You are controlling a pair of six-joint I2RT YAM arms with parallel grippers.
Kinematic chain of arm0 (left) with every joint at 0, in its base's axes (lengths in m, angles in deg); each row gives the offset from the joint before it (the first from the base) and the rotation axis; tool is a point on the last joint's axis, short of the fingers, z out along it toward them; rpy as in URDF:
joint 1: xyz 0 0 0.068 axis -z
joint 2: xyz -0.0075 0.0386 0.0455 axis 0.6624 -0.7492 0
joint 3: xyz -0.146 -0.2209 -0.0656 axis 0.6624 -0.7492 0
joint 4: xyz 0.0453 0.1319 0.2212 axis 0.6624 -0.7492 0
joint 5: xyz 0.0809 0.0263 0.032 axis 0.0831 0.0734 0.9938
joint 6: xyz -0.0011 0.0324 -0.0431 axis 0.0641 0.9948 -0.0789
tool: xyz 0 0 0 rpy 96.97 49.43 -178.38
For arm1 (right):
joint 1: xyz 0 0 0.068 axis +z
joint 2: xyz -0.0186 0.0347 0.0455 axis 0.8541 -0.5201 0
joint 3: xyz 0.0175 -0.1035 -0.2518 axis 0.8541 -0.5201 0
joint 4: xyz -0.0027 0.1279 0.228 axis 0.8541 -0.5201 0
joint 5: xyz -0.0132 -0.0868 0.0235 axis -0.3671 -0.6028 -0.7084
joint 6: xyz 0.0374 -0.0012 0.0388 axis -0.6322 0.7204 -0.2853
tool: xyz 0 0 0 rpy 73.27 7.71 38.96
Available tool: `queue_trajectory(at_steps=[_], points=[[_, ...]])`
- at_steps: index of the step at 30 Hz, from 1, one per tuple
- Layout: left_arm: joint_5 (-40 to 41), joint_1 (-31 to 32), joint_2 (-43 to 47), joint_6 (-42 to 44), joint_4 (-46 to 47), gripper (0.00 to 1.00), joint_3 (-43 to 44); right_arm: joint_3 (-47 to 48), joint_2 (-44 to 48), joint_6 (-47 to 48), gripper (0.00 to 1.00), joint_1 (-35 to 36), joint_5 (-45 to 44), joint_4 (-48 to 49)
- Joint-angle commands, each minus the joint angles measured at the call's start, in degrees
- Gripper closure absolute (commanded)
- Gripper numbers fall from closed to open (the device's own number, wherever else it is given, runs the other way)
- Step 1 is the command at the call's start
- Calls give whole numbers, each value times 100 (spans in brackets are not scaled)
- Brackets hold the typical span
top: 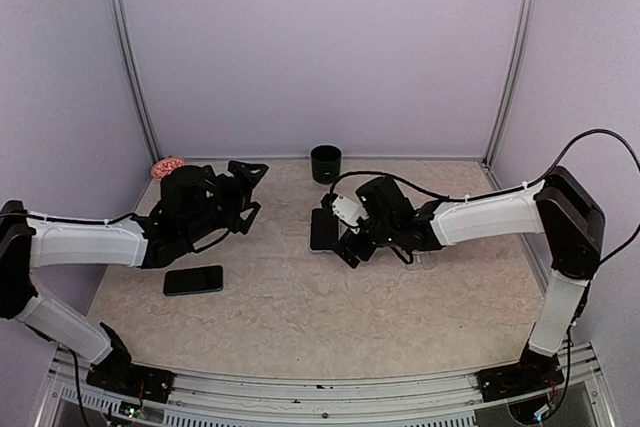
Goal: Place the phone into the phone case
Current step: Move the phone with the phone case to the center of the board.
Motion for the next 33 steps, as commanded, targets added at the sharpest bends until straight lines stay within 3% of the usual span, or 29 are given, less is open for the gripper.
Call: queue_trajectory(at_steps=[1, 7, 14, 27, 33], points=[[635, -276, 950, 1153, -1356, 1, -177, 309, -360, 113, 0, 185, -103, 86], [1476, -642, 2505, 1932, -2862, 1, -287, 519, -742, 106, 0, 303, -390, 133], [1801, -934, 3665, 2269, -3666, 1, -432, 593, -1034, 127, 0, 310, -592, 206], [1633, -1134, 3950, 2179, -3775, 1, -744, 945, -1760, 19, 1, 159, -1230, 622], [1570, -1217, 4031, 2184, -3829, 1, -834, 1093, -1865, -87, 0, -65, -1112, 695]])
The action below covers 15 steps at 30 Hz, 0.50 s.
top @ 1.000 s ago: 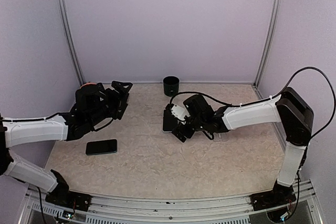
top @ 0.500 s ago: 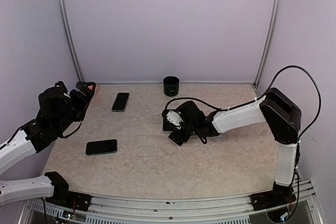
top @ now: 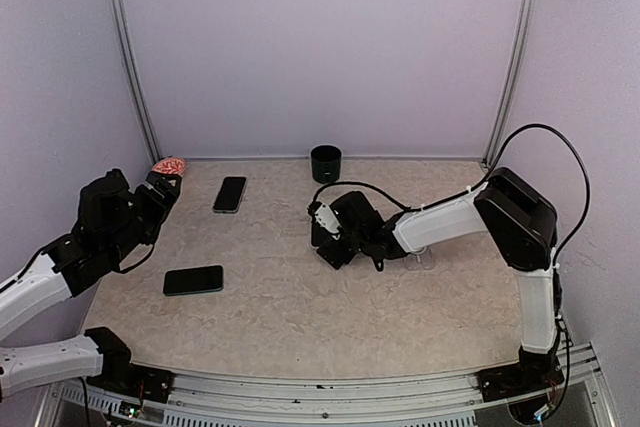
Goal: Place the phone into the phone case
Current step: Move the phone with the phone case to the center of the board.
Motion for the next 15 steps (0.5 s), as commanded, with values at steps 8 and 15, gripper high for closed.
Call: queue_trajectory(at_steps=[8, 15], points=[[-187, -158, 227, 27, -49, 1, -304, 608, -442, 121, 0, -398, 20, -30], [-242, -176, 197, 0, -7, 1, -374, 874, -605, 263, 1, -418, 141, -40]])
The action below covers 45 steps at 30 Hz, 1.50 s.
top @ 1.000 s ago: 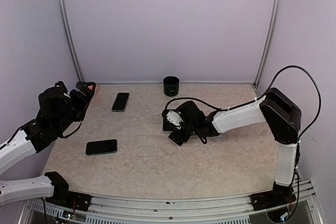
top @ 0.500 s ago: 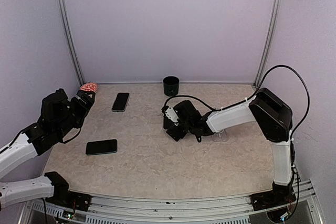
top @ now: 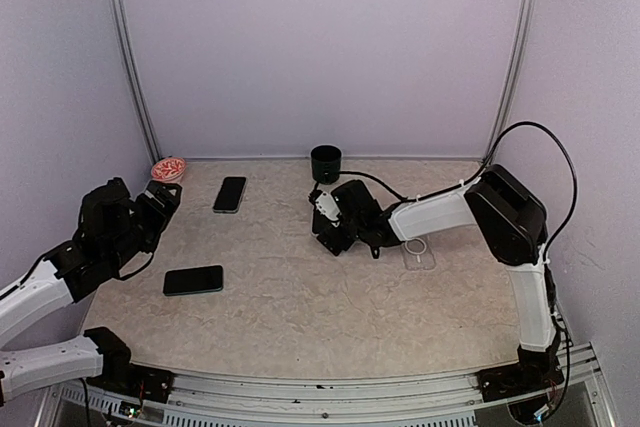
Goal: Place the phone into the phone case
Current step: Move the phone with the phone case to the center of the board, then move the phone case to the center of the board.
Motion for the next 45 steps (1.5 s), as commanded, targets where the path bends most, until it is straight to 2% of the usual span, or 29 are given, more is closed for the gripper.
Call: queue_trajectory(at_steps=[1, 7, 17, 24, 29, 32, 38, 45], points=[[-82, -54, 36, 20, 45, 1, -87, 206, -160, 103, 0, -57, 115, -4], [-125, -54, 28, 26, 78, 1, -183, 247, -104, 84, 0, -67, 186, -51], [-254, -54, -64, 206, 34, 1, -537, -626, 1192, -390, 0, -107, 495, -247], [-654, -46, -158, 149, 496, 1, -918, -1429, 2166, -1528, 0, -630, 853, -484], [-843, 25, -478, 272, 845, 1, -874, -1763, 2570, -2028, 1, -1346, 970, -685], [-888, 110, -644, 315, 1010, 1, -863, -1920, 2663, -2239, 0, -1898, 1299, -745], [-864, 308, -911, 344, 1312, 1, -932, -2005, 2326, -2597, 0, -3000, 2710, -480], [-882, 410, -1166, 359, 1443, 1, -908, -1499, 1593, -2328, 2, -3424, 3784, -580]])
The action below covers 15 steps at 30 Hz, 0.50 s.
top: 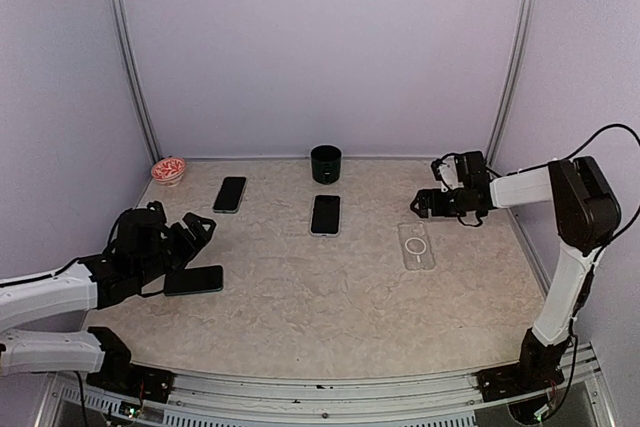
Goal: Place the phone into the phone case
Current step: Move the phone case to the center of the board.
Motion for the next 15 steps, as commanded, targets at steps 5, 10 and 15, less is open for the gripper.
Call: queue_trajectory(at_steps=[5, 10, 15], points=[[-47, 82, -143, 100, 275, 1, -5, 504, -649, 155, 3, -208, 1358, 21], [-41, 100, -200, 97, 293, 1, -13, 645, -934, 339, 4, -308, 1905, -29], [-66, 109, -270, 45, 382, 1, -32, 435, -985, 260, 6, -315, 2338, 62]])
